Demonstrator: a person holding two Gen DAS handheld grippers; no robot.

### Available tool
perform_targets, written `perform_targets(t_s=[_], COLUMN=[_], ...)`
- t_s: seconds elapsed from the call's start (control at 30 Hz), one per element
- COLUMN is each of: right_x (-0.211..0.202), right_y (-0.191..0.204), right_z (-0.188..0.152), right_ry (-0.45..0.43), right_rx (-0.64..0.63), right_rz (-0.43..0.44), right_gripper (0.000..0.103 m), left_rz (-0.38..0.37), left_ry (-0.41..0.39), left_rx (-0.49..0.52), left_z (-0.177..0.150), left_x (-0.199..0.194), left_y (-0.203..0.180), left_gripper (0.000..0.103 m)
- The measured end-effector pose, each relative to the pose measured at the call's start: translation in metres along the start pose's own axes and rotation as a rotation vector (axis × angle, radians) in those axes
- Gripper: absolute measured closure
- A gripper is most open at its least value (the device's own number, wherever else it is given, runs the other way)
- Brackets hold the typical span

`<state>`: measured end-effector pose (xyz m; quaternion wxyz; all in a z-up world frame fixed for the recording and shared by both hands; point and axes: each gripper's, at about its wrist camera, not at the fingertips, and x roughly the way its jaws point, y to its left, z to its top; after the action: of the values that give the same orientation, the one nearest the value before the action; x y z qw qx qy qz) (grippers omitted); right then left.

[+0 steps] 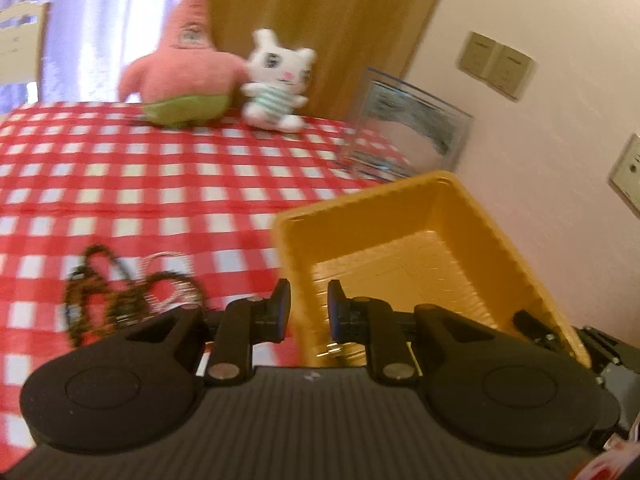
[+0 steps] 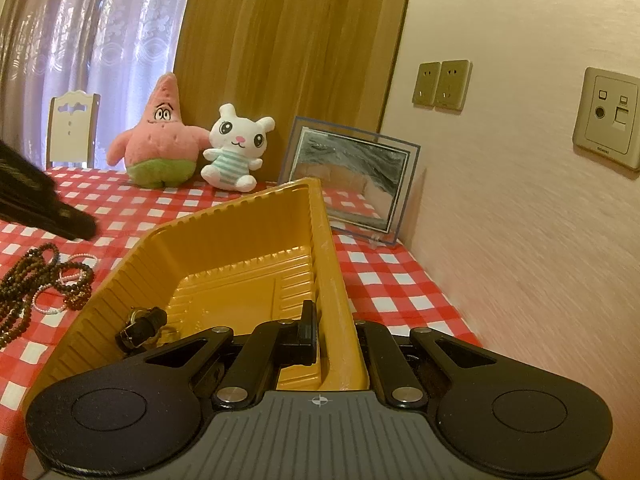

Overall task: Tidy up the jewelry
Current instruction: 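Carry the silver watch into the orange tray and open the left tool, then move the open left tool back to the jewelry pile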

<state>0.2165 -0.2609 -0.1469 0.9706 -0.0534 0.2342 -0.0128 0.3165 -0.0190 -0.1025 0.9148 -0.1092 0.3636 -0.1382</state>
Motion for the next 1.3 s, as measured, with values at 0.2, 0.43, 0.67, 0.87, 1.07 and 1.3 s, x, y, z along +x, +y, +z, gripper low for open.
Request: perform_targets(t_s=[0.2, 0.43, 0.67, 0.87, 1.07, 1.3], right_x=[0.001, 0.002, 0.000, -0.001, 0.000, 0.004], right_y=[0.000, 0.000, 0.001, 0.001, -0.006, -0.016], right_z=[0.000, 0.000, -0.002, -0.003, -0.003, -0.001], right_ry=[0.004, 0.007, 0.012, 0.010, 0.012, 0.021], right_rx=[-0.001, -0.005, -0.004, -0.006, 0.005, 0.016], right_rz=[-0.003, -0.006, -0.018, -0.031, -0.057, -0.086], right_gripper=[0.099, 0.099, 0.099, 0.099, 0.099, 0.099], left_rz=[0.107, 0.197, 0.200, 0.181, 0.155, 0.139], left_ry=[0.031, 0.077, 0.113, 0.106, 0.109, 0.115], left_rx=[-0.046, -0.022, 0.008, 0.051, 0.087, 0.131], left_z=[-0.012, -0.039, -0.052, -0.049, -0.042, -0.030], left_x=[-0.009, -0.018, -0.012, 0.000, 0.020, 0.052], left_y=[0.039, 0.059, 0.058, 0.053, 0.049, 0.043], left_gripper=[0.087, 0.087, 0.087, 0.087, 0.087, 0.087])
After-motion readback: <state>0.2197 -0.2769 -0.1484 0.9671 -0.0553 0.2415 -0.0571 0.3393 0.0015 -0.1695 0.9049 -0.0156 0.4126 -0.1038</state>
